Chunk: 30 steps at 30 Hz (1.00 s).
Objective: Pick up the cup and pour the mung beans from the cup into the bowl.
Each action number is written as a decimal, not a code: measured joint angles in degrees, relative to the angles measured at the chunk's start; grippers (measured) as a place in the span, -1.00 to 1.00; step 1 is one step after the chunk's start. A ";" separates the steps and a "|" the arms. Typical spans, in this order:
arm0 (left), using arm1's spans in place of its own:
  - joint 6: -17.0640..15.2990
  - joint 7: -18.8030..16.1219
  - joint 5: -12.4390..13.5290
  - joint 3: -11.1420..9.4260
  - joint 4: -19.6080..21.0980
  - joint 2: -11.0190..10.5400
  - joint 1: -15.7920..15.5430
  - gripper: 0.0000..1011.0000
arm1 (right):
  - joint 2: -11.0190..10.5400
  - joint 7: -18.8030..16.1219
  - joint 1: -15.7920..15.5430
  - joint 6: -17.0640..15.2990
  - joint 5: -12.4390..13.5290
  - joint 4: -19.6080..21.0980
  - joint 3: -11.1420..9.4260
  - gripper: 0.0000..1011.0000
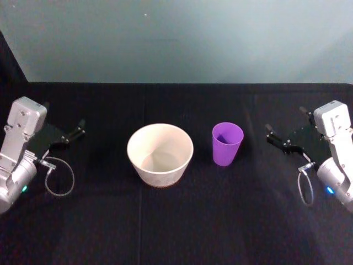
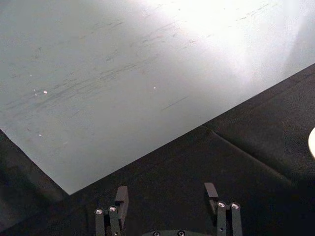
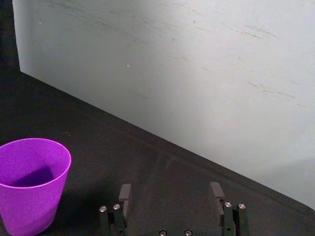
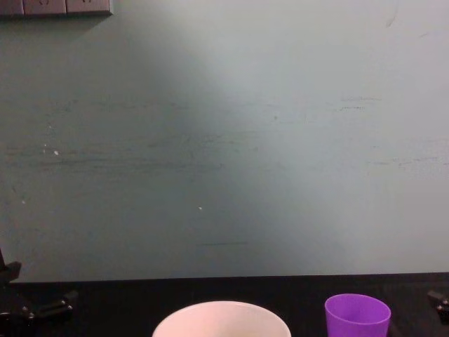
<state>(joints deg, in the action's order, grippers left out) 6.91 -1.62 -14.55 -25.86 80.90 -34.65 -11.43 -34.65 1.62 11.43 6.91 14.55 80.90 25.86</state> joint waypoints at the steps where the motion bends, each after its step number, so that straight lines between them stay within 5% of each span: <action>1: 0.00 0.00 0.00 0.00 0.00 0.00 0.00 0.98 | 0.00 0.00 0.00 0.00 0.00 0.00 0.00 0.98; 13: 0.00 0.00 0.00 0.00 0.00 0.00 0.00 0.98 | 0.01 -0.20 -0.87 -1.05 -0.36 0.97 -0.56 0.98; 30: 0.00 0.00 0.00 0.00 0.00 0.00 0.00 0.98 | 1.01 -5.08 -5.30 -2.93 0.23 4.76 -1.13 0.98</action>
<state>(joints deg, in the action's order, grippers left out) 6.90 -1.62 -14.55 -25.86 80.90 -34.64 -11.43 -33.64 -3.46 6.13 3.98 14.78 85.66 24.74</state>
